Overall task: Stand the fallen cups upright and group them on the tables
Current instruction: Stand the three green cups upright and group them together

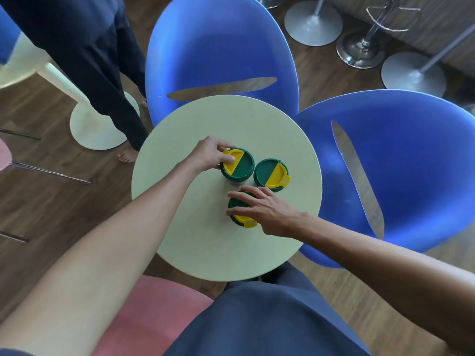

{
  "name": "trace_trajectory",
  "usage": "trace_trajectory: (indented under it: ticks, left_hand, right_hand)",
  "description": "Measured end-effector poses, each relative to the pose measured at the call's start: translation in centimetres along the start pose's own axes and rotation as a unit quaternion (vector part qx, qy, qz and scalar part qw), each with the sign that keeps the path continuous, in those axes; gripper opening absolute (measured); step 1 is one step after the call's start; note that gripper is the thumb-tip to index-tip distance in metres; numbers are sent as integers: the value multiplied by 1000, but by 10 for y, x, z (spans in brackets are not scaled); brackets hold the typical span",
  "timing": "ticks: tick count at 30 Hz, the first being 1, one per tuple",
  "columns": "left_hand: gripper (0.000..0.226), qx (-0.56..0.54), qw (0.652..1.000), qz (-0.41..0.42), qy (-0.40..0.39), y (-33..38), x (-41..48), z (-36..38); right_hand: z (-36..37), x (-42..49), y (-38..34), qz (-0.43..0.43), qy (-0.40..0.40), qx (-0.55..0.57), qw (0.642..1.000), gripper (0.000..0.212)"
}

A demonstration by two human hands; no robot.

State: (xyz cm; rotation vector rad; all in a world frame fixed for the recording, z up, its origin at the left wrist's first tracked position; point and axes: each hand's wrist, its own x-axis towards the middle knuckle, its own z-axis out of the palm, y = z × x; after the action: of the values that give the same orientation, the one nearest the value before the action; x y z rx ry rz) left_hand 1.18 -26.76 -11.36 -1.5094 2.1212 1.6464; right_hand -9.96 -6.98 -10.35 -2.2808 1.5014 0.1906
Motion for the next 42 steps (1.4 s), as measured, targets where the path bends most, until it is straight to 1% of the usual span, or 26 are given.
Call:
trace_trajectory:
  ticks: [3,5,7,9,10,12,17,20,23,27,34,37,42]
  left_hand:
    - [45,-2,1000,-1,2,0,-1,0]
    - [45,-5,1000,-2,0,-1,-1,0]
    - [45,-5,1000,-1,-2,-1,-1,0]
    - [45,-4,1000,-1,-2,-1,-1,-1]
    - [45,-6,1000,-1,-2,-1,-1,-1]
    - [44,-15,1000,-2,-3,-2,-1,-1]
    - [43,-22,1000,-2,-2,-4,0,-2]
    - [43,-26,1000,-3,-5,-5,1,-2]
    - [43,-28,1000,-3,-9,-5,1,-3]
    - [42,-28,1000,-1,-10,-4,1,-3]
    - [42,-26,1000,2,-12,-5,1,-3]
    - [42,-27,1000,3,-13,-6,1,-3]
    - [42,-28,1000,6,-13,-4,0,-3]
  right_hand:
    - [5,-4,-2,51,2,13,999,97]
    - [11,-10,-11,108,41,47,992,101]
    - [19,-17,-24,190,122,113,968,94]
    - [28,-22,-38,262,201,138,934,80]
    - [32,-21,-44,289,219,141,921,76]
    - [40,-16,-52,325,227,152,905,72]
    - [50,11,-62,389,263,195,861,65]
    - [54,18,-60,396,292,207,845,54]
    - [57,17,-56,385,301,214,846,48]
    - [58,12,-51,361,305,211,855,49]
    - [56,10,-47,342,293,191,872,58]
    - [54,9,-45,334,286,187,879,56]
    - [49,12,-38,292,300,180,890,53]
